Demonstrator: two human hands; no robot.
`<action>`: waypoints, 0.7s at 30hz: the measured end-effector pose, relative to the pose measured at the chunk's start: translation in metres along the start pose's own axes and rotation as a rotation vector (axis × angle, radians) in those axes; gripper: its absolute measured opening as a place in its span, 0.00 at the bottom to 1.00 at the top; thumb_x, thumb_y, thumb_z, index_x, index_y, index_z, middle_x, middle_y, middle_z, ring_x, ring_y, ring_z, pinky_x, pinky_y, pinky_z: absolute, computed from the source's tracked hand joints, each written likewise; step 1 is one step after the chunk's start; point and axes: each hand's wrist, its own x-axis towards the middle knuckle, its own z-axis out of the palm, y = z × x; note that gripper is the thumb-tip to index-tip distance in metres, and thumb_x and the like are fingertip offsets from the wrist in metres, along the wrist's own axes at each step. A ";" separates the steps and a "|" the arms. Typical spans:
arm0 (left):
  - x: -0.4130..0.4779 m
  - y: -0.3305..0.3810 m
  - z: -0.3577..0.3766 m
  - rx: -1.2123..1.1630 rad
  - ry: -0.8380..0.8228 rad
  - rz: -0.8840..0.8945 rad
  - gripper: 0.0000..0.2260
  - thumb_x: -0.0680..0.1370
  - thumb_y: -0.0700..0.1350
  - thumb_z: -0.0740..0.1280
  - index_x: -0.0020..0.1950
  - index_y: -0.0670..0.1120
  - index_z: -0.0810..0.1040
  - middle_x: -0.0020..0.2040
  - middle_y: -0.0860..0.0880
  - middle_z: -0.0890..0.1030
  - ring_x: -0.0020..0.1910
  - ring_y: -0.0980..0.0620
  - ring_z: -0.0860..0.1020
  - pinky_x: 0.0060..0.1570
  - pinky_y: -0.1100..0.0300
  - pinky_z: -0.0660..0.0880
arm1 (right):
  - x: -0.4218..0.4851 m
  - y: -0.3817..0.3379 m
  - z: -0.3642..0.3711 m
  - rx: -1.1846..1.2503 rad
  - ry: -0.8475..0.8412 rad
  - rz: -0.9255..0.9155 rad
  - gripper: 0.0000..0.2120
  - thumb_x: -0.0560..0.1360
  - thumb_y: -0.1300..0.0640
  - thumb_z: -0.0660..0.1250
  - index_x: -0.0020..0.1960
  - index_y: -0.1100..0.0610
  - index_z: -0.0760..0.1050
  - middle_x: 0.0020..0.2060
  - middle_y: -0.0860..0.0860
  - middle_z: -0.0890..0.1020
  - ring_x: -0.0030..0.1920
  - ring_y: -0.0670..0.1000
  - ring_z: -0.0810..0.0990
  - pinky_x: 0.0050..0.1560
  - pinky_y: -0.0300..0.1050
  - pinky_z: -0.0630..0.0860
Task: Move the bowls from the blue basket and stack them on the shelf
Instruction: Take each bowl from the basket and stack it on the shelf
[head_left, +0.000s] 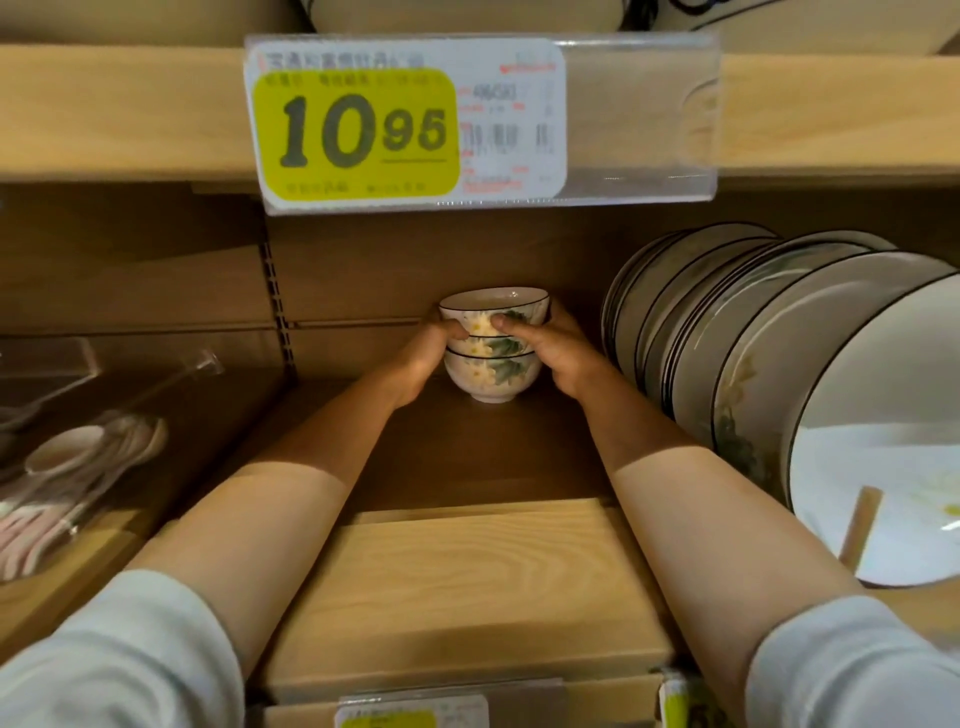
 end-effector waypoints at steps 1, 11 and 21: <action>0.000 0.001 0.001 0.007 0.003 -0.005 0.16 0.77 0.40 0.60 0.64 0.50 0.70 0.56 0.51 0.78 0.52 0.55 0.76 0.47 0.60 0.71 | 0.000 -0.001 0.000 -0.007 0.002 0.003 0.33 0.65 0.56 0.80 0.67 0.55 0.72 0.61 0.51 0.80 0.60 0.50 0.79 0.61 0.48 0.75; -0.008 0.015 0.003 0.172 0.044 -0.070 0.21 0.76 0.37 0.61 0.69 0.47 0.70 0.65 0.44 0.75 0.63 0.44 0.74 0.66 0.45 0.70 | -0.016 -0.012 -0.001 -0.067 0.014 0.034 0.33 0.66 0.56 0.80 0.67 0.54 0.70 0.62 0.51 0.79 0.54 0.47 0.77 0.51 0.39 0.72; -0.057 0.035 -0.007 0.042 0.094 -0.085 0.11 0.79 0.37 0.58 0.56 0.50 0.74 0.51 0.50 0.78 0.49 0.53 0.76 0.46 0.58 0.74 | -0.061 -0.041 -0.001 -0.158 0.127 0.048 0.31 0.69 0.58 0.77 0.70 0.58 0.70 0.66 0.55 0.76 0.65 0.54 0.75 0.56 0.43 0.72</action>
